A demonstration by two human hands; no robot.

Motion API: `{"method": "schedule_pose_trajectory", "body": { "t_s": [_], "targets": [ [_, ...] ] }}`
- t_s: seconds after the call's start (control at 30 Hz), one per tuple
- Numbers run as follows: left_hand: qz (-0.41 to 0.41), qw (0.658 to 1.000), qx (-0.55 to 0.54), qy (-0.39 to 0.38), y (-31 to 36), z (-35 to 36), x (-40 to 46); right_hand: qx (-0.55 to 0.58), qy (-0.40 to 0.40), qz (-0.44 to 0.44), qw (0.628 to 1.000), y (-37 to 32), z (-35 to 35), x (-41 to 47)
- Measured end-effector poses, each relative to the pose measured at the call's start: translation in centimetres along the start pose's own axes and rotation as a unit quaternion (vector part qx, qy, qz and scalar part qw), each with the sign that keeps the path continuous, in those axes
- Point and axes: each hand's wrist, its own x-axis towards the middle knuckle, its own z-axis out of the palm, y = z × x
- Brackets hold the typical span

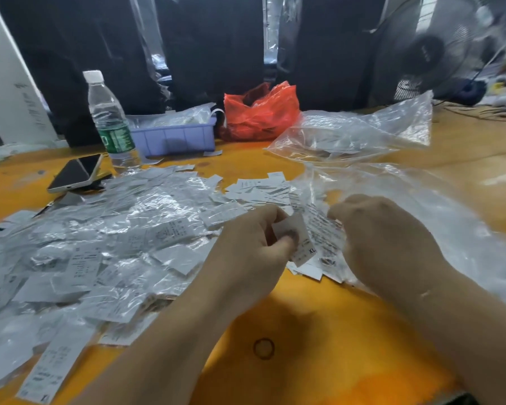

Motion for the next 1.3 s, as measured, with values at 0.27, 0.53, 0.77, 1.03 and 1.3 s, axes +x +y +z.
{"method": "schedule_pose_trajectory", "body": {
  "t_s": [0.27,0.53,0.77,1.03,1.3],
  "targets": [
    [-0.009,1.000,0.025,-0.003,-0.3,0.5,0.1,-0.024,-0.057,0.012,0.998,-0.1,1.3,-0.3],
    [-0.025,0.998,0.030,0.048,-0.5,-0.1,0.3,0.074,0.144,-0.018,0.987,-0.3,1.0,-0.1],
    [-0.053,0.990,0.002,0.130,-0.9,-1.7,0.6,0.501,0.112,0.000,0.858,-2.3,0.1,1.6],
    [-0.128,0.978,-0.116,0.118,-1.4,-3.4,0.8,0.829,-0.145,0.026,0.540,-5.4,-0.3,6.2],
    [-0.075,0.974,-0.142,0.162,-2.0,-5.0,0.9,0.840,-0.209,-0.022,0.501,-6.8,1.6,7.8]
  ]
}}
